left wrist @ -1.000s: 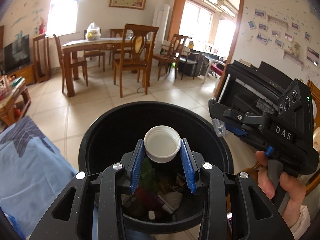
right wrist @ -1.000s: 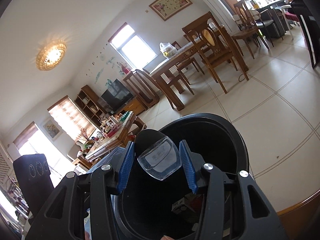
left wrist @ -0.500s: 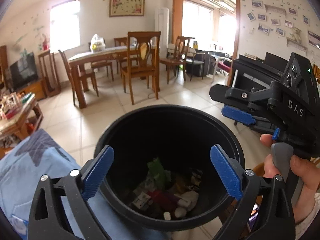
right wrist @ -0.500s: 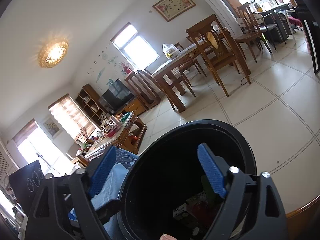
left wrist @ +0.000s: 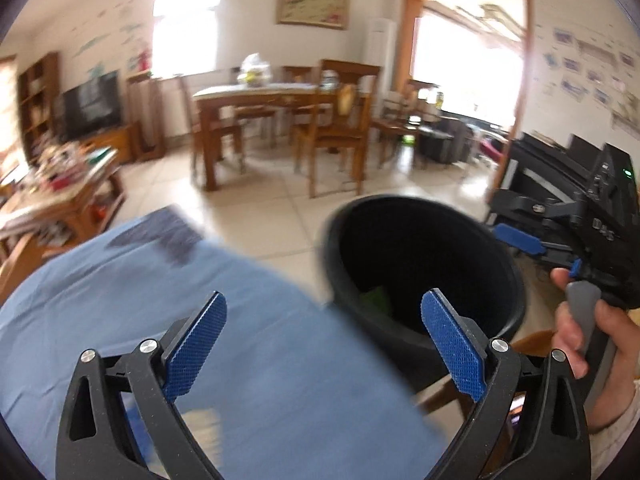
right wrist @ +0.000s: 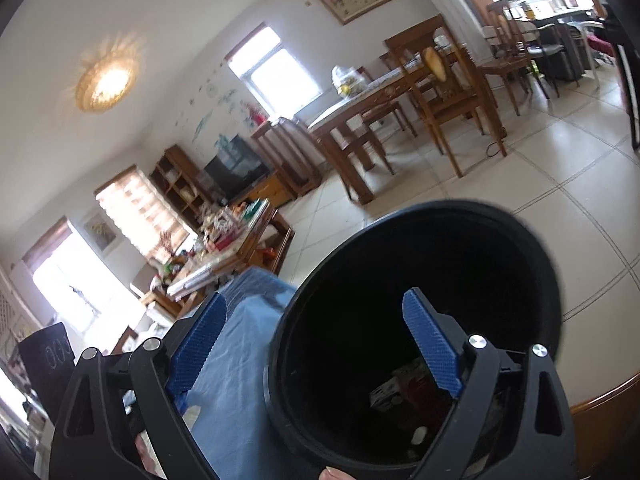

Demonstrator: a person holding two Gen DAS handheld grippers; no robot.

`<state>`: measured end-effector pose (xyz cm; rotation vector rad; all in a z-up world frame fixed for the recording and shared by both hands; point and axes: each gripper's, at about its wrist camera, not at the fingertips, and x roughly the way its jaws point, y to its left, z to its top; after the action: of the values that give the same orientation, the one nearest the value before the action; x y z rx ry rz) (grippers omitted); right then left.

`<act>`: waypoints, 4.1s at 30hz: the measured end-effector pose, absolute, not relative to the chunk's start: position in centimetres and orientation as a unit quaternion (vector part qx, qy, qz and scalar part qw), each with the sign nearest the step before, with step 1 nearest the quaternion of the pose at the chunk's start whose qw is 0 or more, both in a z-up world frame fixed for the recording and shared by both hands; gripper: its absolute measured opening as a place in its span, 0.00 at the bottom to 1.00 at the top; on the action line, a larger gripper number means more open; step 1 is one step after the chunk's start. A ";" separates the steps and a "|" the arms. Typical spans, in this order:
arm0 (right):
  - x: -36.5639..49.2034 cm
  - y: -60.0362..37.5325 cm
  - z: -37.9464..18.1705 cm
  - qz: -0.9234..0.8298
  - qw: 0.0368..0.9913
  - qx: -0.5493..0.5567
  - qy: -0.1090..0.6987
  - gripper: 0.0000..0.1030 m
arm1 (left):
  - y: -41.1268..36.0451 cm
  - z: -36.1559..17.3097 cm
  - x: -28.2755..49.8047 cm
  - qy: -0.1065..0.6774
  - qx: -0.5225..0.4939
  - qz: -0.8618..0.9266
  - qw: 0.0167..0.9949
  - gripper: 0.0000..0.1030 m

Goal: Collect trash
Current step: 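Grasp the blue wet-wipes pack with the right tool, then grasp the purple stick with the left tool while the right tool holds the wipes pack, then carry the purple stick and wipes pack over the black bin and release both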

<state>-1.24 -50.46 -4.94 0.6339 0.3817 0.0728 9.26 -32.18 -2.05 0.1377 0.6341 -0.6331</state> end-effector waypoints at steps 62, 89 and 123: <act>11.3 -26.5 -4.6 0.198 0.904 0.128 0.357 0.33 | -12.6 -6.7 14.1 0.415 -0.016 -0.261 0.872 0.43; 6.6 -32.4 -4.8 0.187 0.920 0.191 0.286 0.33 | -22.6 -7.3 16.7 0.429 0.041 -0.243 0.869 0.10; -0.3 -54.5 -4.2 0.020 0.938 0.317 0.140 0.33 | -43.9 -0.4 12.0 0.310 0.039 -0.450 0.837 0.10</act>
<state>-0.32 -54.46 -4.16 0.6475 0.2868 0.0418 11.95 -43.92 -0.45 0.0826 0.6552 -0.9514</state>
